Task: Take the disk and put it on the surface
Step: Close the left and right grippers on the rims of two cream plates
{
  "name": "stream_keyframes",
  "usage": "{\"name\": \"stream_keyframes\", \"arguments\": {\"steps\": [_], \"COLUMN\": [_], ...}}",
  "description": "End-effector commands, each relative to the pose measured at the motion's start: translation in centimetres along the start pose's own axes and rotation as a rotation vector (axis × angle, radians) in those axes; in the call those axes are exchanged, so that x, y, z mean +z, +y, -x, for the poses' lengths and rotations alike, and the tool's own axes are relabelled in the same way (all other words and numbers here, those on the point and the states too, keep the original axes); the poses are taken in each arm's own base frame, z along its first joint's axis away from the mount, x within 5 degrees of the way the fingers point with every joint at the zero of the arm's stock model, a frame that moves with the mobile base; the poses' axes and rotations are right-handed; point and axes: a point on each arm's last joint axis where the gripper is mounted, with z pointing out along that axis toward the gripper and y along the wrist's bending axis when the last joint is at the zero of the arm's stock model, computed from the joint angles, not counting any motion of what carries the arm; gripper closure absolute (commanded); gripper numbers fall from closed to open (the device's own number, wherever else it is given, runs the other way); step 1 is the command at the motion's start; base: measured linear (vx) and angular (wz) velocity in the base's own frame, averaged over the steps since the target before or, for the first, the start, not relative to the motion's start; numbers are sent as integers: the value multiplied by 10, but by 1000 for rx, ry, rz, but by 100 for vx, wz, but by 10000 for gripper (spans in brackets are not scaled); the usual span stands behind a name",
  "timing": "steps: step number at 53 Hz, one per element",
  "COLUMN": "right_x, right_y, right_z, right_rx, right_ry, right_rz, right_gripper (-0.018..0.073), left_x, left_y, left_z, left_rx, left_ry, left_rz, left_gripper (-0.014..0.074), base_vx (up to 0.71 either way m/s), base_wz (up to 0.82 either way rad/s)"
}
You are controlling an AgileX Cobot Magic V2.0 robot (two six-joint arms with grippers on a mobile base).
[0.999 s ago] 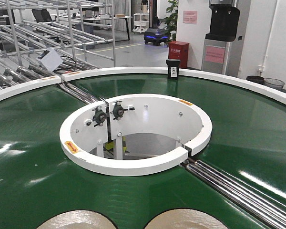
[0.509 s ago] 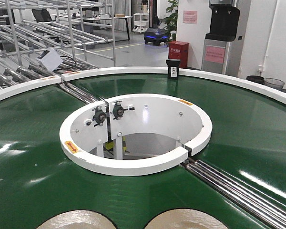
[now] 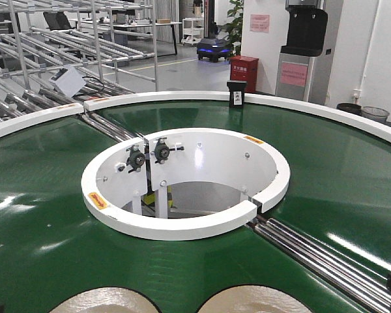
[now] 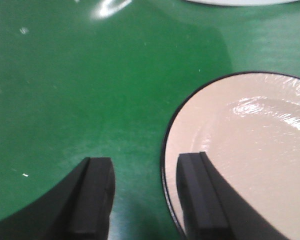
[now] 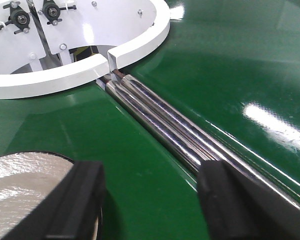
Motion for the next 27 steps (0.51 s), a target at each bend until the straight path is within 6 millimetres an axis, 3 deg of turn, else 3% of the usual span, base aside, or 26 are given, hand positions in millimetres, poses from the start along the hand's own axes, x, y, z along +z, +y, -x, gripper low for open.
{"name": "stream_keyframes", "arguments": {"steps": [1, 13, 27], "right_x": [-4, -4, -4], "right_y": [0, 0, 0], "right_z": [19, 19, 19], "right_rx": [-9, -16, -16], "right_ry": [-124, -124, -124], "right_rz": [4, 2, 2], "right_gripper": [6, 1, 1], "left_x": [8, 44, 63], "left_y": [-3, 1, 32], "left_z": [13, -2, 29], "left_rx": [-112, -306, -381], "left_ry": [-45, 156, 204], "left_rz": [-23, -10, -22], "left_gripper": [154, 154, 154], "base_vx": [0, 0, 0], "base_wz": [0, 0, 0]}}
